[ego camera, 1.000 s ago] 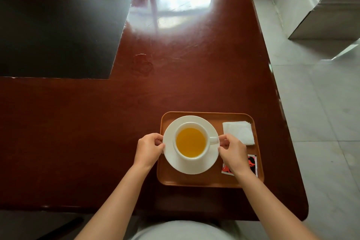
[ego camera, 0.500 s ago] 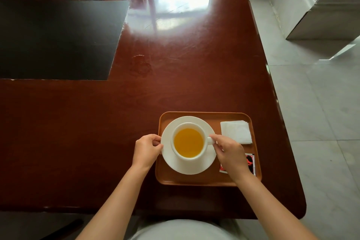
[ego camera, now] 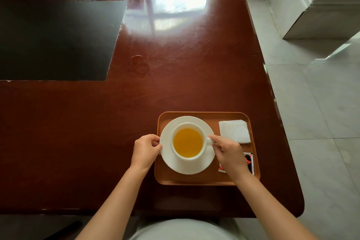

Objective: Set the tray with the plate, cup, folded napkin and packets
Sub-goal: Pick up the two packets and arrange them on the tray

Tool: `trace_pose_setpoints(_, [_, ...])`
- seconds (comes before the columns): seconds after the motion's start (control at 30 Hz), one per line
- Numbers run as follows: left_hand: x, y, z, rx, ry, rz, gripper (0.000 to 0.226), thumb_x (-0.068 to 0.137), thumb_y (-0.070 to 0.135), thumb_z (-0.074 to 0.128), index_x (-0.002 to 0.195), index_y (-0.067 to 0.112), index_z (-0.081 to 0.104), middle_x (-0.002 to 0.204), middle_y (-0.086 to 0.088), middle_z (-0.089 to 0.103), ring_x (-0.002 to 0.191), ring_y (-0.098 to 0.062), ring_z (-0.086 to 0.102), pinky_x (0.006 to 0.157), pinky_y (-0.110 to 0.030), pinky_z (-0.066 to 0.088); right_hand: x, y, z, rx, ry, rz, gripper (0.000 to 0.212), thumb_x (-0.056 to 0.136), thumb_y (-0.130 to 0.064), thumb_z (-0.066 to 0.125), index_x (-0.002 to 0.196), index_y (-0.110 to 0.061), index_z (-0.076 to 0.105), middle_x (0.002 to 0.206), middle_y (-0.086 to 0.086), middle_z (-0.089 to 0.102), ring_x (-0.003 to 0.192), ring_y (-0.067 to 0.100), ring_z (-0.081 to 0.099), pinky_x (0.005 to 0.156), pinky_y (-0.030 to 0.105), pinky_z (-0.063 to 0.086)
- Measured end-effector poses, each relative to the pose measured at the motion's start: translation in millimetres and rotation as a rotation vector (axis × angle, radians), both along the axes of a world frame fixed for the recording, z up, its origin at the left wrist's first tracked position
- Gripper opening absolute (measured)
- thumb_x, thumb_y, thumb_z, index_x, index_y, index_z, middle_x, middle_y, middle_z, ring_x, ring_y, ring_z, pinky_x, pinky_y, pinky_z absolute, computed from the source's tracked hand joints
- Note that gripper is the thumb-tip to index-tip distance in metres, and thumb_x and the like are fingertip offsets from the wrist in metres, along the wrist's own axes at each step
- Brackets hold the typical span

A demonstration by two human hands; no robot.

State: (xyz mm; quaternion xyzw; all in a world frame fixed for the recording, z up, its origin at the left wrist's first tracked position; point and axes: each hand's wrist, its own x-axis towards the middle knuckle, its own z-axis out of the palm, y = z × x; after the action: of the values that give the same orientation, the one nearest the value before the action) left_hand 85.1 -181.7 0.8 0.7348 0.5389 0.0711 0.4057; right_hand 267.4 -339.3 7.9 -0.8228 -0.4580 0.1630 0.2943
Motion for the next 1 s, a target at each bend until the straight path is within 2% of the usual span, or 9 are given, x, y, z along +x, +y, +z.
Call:
trace_pose_setpoints(0.2, [2, -6, 4, 0.158, 0.080, -0.119, 0.011, 0.087, 0.015, 0.063, 0.094, 0.012, 0.070, 0.073, 0.001, 0.068, 0.065, -0.011, 0.063, 0.061, -0.035, 0.058, 3, 0, -2, -0.040, 0.017, 0.017, 0.040, 0.085, -0.006, 0.063, 0.125, -0.010, 0.057, 0.105, 0.008, 0.071, 0.093, 0.020, 0.066, 0.082, 0.026, 0.051])
trace_pose_setpoints(0.3, [0, -8, 10, 0.275, 0.117, -0.097, 0.013, 0.089, 0.016, 0.059, 0.097, 0.011, 0.068, 0.080, -0.003, 0.070, 0.071, -0.017, 0.065, 0.062, -0.037, 0.057, 8, -7, 2, -0.001, 0.005, 0.015, 0.040, 0.083, -0.005, 0.065, 0.122, -0.010, 0.058, 0.106, 0.006, 0.071, 0.095, 0.017, 0.066, 0.082, 0.019, 0.048])
trace_pose_setpoints(0.37, [-3, -8, 18, 0.359, 0.010, 0.007, 0.016, 0.090, 0.011, 0.057, 0.102, 0.009, 0.067, 0.087, -0.007, 0.071, 0.078, -0.021, 0.066, 0.067, -0.033, 0.054, 16, -16, 4, 0.020, -0.026, -0.044, 0.036, 0.083, -0.002, 0.065, 0.117, -0.009, 0.062, 0.107, 0.008, 0.070, 0.099, 0.019, 0.066, 0.084, 0.019, 0.045])
trace_pose_setpoints(0.47, [-2, -22, 39, 0.570, -0.250, 0.071, 0.016, 0.090, 0.002, 0.053, 0.102, 0.003, 0.064, 0.088, -0.010, 0.067, 0.081, -0.020, 0.062, 0.072, -0.021, 0.046, 36, -36, 7, 0.018, -0.096, -0.133, 0.035, 0.082, 0.005, 0.061, 0.116, -0.005, 0.062, 0.114, 0.013, 0.068, 0.109, 0.025, 0.062, 0.092, 0.032, 0.048])
trace_pose_setpoints(0.6, [36, -87, 52, 0.596, -0.385, -0.288, 0.028, 0.090, 0.017, 0.047, 0.110, 0.005, 0.062, 0.100, -0.007, 0.064, 0.095, -0.012, 0.057, 0.086, -0.019, 0.047, 67, -57, 4, -0.115, -0.202, -0.050, 0.046, 0.080, 0.007, 0.062, 0.124, -0.007, 0.057, 0.128, 0.012, 0.059, 0.125, 0.028, 0.049, 0.101, 0.042, 0.042])
trace_pose_setpoints(0.7, [84, -135, 42, 0.503, -0.203, -0.563, 0.038, 0.091, 0.031, 0.042, 0.124, 0.015, 0.055, 0.120, -0.006, 0.060, 0.112, -0.015, 0.054, 0.095, -0.026, 0.048, 83, -62, -2, -0.200, -0.256, 0.095, 0.051, 0.081, 0.001, 0.064, 0.129, -0.009, 0.052, 0.135, 0.010, 0.054, 0.132, 0.028, 0.042, 0.103, 0.044, 0.038])
trace_pose_setpoints(0.8, [127, -157, 20, 0.315, 0.111, -0.617, 0.055, 0.097, 0.044, 0.031, 0.147, 0.025, 0.018, 0.156, -0.006, 0.020, 0.143, -0.021, 0.017, 0.114, -0.036, 0.025, 95, -66, -11, -0.224, -0.269, 0.241, 0.052, 0.081, -0.002, 0.065, 0.131, -0.006, 0.049, 0.137, 0.014, 0.051, 0.133, 0.030, 0.039, 0.106, 0.048, 0.036])
trace_pose_setpoints(0.87, [144, -163, 5, 0.280, 0.222, -0.638, 0.063, 0.097, 0.047, 0.030, 0.149, 0.025, 0.002, 0.160, -0.006, 0.001, 0.146, -0.020, 0.000, 0.115, -0.037, 0.020, 100, -70, -16, -0.222, -0.280, 0.305, 0.051, 0.083, -0.003, 0.063, 0.131, -0.005, 0.048, 0.138, 0.014, 0.050, 0.133, 0.029, 0.038, 0.108, 0.047, 0.033])
trace_pose_setpoints(1.0, [158, -167, -15, 0.252, 0.406, -0.654, 0.068, 0.096, 0.049, 0.028, 0.147, 0.020, -0.008, 0.159, -0.005, -0.010, 0.145, -0.019, -0.009, 0.116, -0.041, 0.019, 104, -77, -29, -0.207, -0.263, 0.385, 0.050, 0.089, -0.008, 0.057, 0.136, -0.009, 0.041, 0.143, 0.012, 0.043, 0.137, 0.026, 0.032, 0.112, 0.040, 0.020])
